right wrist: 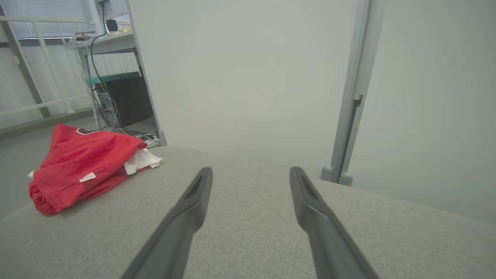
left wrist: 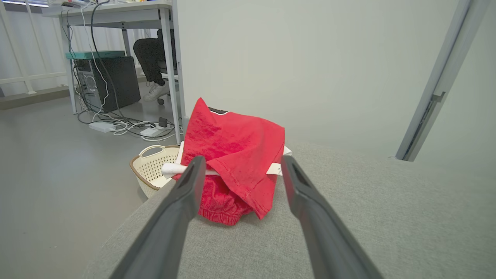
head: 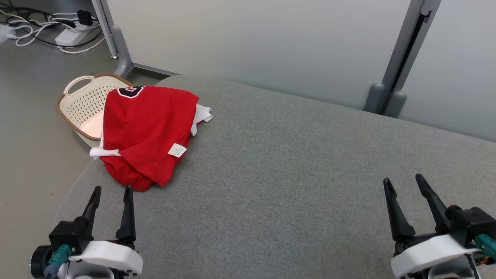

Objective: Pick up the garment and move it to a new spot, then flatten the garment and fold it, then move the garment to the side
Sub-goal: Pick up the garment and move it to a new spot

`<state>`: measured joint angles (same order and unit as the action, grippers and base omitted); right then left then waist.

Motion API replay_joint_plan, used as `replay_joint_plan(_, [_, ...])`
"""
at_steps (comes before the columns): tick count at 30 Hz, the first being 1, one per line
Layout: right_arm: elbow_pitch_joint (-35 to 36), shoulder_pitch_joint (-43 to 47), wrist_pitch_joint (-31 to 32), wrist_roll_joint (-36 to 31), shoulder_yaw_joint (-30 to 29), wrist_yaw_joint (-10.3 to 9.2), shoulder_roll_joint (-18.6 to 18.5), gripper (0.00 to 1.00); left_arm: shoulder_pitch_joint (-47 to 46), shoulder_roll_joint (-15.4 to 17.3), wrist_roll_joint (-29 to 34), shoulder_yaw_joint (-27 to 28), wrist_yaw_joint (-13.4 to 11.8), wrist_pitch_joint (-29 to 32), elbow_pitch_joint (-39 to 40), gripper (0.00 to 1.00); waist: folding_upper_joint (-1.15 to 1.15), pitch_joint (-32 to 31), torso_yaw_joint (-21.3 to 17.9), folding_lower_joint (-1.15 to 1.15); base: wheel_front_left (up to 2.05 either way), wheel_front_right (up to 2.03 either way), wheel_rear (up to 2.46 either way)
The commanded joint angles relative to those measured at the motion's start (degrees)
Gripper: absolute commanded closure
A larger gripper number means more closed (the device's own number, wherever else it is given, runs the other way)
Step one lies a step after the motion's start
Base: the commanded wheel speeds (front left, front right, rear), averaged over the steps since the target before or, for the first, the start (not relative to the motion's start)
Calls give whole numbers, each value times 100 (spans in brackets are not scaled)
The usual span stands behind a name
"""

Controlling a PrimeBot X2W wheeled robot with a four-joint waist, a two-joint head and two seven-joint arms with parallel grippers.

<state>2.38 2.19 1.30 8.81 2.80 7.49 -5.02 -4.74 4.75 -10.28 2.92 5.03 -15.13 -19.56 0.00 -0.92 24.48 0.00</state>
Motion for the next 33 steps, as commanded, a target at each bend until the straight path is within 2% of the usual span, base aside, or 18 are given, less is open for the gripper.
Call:
replay_joint_plan(1, [61,-148,45,-41,17,0,-69,0,-226,3,-56,-19,25,-1,-101,0,0,215,-120,0,0,0,0])
replay_joint_plan(8, [370,-733,249,-125,55,-1,-267,0,-1327,-99,-397,14,15,-2,-1022,0,0,1263,-610,0,0,0,0])
replay_joint_plan(12, [410,-890,272,-137,32,-1,-322,0,-1770,-102,-532,147,17,-2,-1694,0,0,1592,-785,0,0,0,0])
replay_joint_plan(18, [483,-1138,310,-153,10,-1,-429,0,-2506,134,-727,355,103,-2,-3075,0,0,2088,-1002,0,0,0,0])
replay_joint_plan(25, [482,-1296,288,-143,-87,-1,-450,0,-3135,362,-967,445,209,-1,-4073,0,0,2332,-1027,0,0,0,0])
replay_joint_plan(27, [472,-1308,277,-148,-106,-1,-445,0,-3222,411,-957,440,226,-1,-4144,100,0,2338,-1007,0,0,0,0])
replay_joint_plan(31, [400,-1273,224,-155,-136,-1,-408,0,-3204,500,-841,409,237,-4,-3852,100,0,2234,-958,0,0,0,0])
replay_joint_plan(33, [363,-1228,203,-151,-153,-1,-387,0,-3086,514,-758,462,241,-5,-3447,100,0,2136,-929,0,0,0,0])
